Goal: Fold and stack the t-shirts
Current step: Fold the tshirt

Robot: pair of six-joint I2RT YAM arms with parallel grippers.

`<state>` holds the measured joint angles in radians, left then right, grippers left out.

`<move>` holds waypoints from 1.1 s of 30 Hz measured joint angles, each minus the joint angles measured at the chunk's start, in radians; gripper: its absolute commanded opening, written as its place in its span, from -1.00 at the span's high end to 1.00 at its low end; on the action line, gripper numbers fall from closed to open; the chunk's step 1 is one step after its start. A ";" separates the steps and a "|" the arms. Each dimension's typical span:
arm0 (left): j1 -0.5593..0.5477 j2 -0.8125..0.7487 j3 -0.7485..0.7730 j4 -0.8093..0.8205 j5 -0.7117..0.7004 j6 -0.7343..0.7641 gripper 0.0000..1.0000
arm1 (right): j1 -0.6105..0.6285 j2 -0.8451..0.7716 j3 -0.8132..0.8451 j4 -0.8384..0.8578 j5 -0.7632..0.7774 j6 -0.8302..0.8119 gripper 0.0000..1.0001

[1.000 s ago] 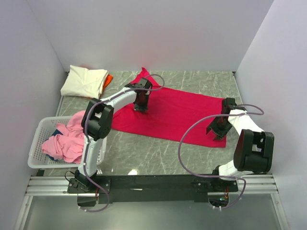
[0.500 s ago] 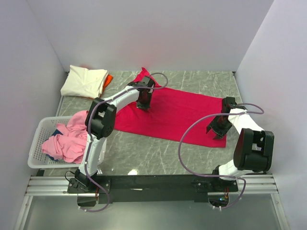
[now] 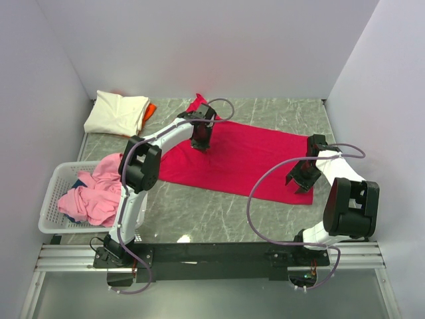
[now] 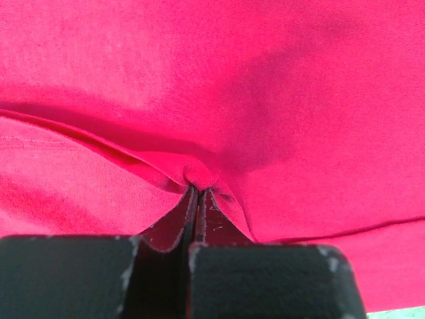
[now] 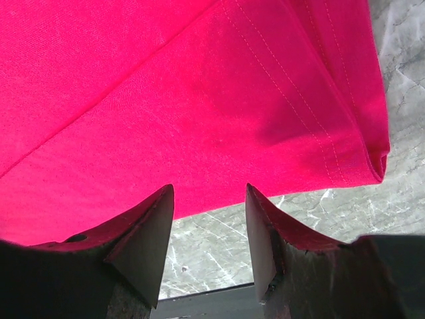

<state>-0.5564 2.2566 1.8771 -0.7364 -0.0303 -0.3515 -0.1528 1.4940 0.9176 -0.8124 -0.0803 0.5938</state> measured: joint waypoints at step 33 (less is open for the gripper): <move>-0.013 -0.034 0.027 0.037 0.033 -0.031 -0.81 | 0.008 -0.035 0.014 -0.008 -0.006 0.006 -0.09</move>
<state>-0.5690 2.2223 1.9041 -0.6991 0.0025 -0.3828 -0.1444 1.4586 0.9318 -0.8207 -0.0864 0.6003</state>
